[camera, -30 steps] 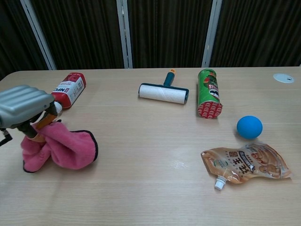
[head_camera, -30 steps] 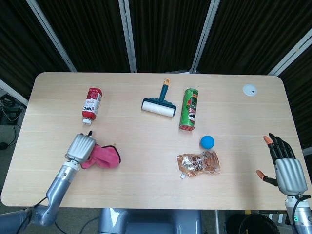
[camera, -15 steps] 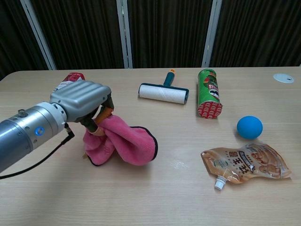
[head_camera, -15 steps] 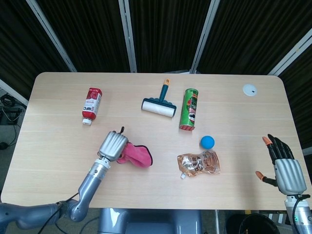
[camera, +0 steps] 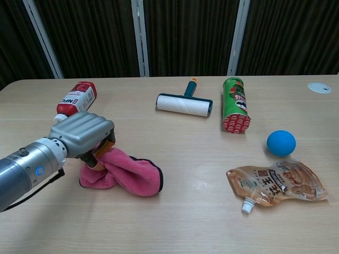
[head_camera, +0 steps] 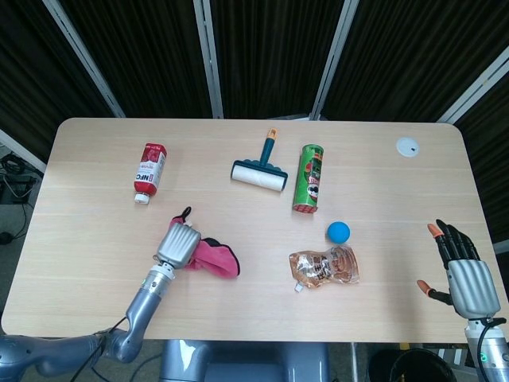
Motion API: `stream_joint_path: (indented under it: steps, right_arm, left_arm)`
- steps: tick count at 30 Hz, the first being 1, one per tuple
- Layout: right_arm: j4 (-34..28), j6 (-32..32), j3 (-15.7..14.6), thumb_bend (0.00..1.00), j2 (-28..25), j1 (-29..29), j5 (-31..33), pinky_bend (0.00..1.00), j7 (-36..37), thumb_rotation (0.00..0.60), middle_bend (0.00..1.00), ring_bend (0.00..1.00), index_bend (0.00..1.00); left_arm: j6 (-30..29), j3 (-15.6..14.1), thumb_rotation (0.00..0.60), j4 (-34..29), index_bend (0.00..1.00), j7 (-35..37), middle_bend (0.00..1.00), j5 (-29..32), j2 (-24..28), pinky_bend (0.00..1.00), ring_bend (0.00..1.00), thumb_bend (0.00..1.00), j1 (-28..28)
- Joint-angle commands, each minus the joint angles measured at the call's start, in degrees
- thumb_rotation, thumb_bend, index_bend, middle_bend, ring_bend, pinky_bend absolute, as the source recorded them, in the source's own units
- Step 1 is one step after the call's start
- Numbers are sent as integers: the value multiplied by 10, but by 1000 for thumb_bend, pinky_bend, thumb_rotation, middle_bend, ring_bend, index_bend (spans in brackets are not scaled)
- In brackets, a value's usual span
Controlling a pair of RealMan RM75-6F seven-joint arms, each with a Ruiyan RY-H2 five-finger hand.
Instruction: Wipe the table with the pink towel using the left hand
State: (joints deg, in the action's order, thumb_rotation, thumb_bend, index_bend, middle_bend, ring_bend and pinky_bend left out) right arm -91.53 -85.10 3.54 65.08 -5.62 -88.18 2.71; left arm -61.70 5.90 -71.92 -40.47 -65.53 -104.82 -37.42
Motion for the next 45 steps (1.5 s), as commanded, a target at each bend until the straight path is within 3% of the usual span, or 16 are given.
stream_joint_path:
  steps: [1,9,19,26,34,39,45]
  right_arm:
    - [0,1,-1,92,1,0,-1,99,-4,600,0,0,0]
    - [-3,3,-3,93,4,-2,-2,100,-16,600,0,0,0]
    - [-7,8,-3,93,8,-5,-2,99,-26,600,0,0,0]
    - [-4,8,-2,92,9,-5,-1,99,-21,600,0,0,0]
    - [-3,2,0,93,7,-3,2,99,-11,600,0,0,0]
    - [-1,-1,0,92,4,-2,0,99,-4,600,0,0,0]
    - [1,-3,1,93,2,0,1,99,4,600,0,0,0]
  left_arm:
    - [-3,-2,600,6,821,17,662,11,22,562,582,372,16]
    - [-5,-22,600,20,821,60,662,12,74,562,582,373,52]
    - [-3,-24,600,-20,821,93,662,-5,104,562,582,373,62]
    - [-3,-31,600,-63,822,65,662,-19,60,562,582,372,54]
    - [-4,-13,600,-77,823,-1,663,2,-10,563,582,372,33]
    - [-17,7,600,-50,822,-7,663,-2,-37,563,582,374,22]
    - [-14,28,600,7,821,3,663,18,-32,563,582,376,20]
